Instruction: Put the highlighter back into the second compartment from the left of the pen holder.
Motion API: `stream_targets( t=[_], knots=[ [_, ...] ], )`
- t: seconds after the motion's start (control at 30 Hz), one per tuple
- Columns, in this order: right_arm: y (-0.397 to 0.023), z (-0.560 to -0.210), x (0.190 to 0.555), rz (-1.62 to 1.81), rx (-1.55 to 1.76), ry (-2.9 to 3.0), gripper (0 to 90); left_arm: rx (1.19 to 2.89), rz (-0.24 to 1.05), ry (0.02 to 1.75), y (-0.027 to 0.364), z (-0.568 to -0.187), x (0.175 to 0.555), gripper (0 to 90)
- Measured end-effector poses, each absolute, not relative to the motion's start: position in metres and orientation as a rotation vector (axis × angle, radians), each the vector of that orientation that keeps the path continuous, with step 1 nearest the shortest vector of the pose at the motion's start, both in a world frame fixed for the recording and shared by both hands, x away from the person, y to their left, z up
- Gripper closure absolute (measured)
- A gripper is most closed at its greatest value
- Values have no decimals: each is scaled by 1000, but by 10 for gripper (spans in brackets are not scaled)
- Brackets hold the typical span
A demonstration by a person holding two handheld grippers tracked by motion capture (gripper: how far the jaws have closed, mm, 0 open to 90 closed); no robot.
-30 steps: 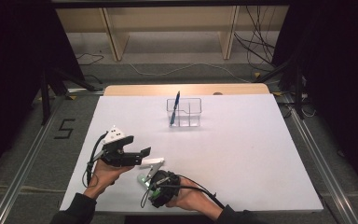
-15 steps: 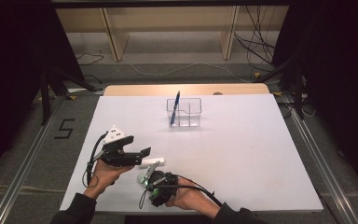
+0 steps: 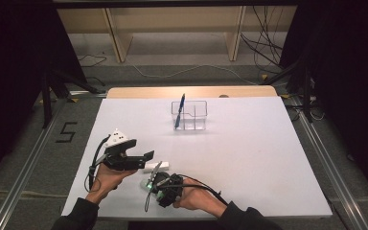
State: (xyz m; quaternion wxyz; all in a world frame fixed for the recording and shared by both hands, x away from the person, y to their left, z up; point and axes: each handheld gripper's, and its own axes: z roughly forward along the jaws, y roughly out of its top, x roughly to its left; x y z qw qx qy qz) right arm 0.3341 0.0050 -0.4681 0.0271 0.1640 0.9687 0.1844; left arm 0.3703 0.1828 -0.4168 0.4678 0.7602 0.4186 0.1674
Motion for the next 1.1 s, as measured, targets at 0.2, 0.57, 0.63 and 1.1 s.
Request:
stream_targets(
  t=[0.2, 0.57, 0.63, 1.1],
  knots=[
    [3, -466, 334, 526, 480, 2997, 671, 1861, 411, 1031, 183, -417, 371, 164],
    [-13, -464, 323, 513, 315, 2976, 674, 1867, 399, 1030, 183, -417, 371, 165],
    [-19, -463, 322, 532, 291, 2959, 674, 1867, 398, 1029, 182, -416, 371, 165],
    [-74, -449, 307, 605, 172, 2684, 674, 1964, 320, 959, 165, -410, 367, 167]
  ],
)
